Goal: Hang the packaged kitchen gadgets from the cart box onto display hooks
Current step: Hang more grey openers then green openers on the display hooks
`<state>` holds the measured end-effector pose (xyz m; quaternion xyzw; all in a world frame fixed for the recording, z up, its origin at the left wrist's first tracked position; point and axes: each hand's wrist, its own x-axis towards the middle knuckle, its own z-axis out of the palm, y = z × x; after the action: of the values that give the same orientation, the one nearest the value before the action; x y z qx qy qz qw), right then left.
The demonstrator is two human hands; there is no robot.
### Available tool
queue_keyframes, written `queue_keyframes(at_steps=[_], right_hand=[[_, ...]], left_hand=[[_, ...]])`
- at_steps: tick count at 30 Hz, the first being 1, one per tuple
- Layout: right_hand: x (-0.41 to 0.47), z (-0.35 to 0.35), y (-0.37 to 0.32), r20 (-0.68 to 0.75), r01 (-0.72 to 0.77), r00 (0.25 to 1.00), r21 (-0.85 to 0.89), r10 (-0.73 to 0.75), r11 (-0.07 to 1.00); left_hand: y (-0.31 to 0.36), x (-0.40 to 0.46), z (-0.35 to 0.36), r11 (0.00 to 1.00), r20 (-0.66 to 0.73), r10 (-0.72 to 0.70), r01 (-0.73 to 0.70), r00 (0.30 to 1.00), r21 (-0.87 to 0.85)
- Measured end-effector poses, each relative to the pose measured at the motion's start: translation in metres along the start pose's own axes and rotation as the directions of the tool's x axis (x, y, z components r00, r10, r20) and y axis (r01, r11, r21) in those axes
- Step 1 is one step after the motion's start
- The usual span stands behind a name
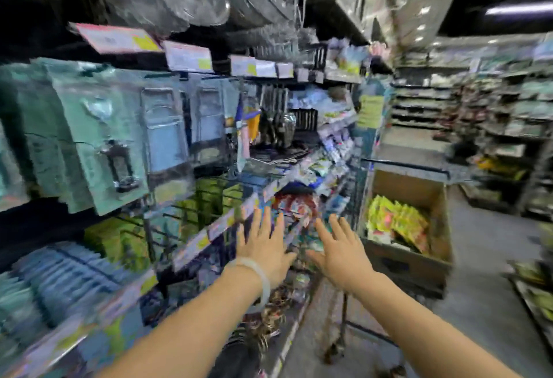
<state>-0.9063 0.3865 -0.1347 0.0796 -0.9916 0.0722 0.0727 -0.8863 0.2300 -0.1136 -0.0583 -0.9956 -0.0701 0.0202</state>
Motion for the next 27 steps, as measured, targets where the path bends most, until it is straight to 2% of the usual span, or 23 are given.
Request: queue_keyframes(at_steps=[7,13,21,27], right_hand=[[0.005,-0.001,0.156,0.001,-0.196,0.981,-0.038,0.196,0.98],[0.016,0.0,0.252,-0.016,-0.31,0.951,-0.008,0.31,0.951],[0.053,0.037,0.334,0.058,-0.431,0.902,0.04,0.428,0.902],[0.135,0.06,0.405,0.046,-0.488,0.872,0.007,0.488,0.873]], left_hand=[[0.131,0.078,0.044,0.988,0.064,0.156,-0.156,0.986,-0.002],[0.211,0.134,0.064,0.969,0.118,0.245,-0.247,0.962,0.0],[0.271,0.216,0.125,0.945,0.21,0.321,-0.328,0.924,0.0],[0.301,0.325,0.156,0.929,0.218,0.369,-0.365,0.903,-0.06]])
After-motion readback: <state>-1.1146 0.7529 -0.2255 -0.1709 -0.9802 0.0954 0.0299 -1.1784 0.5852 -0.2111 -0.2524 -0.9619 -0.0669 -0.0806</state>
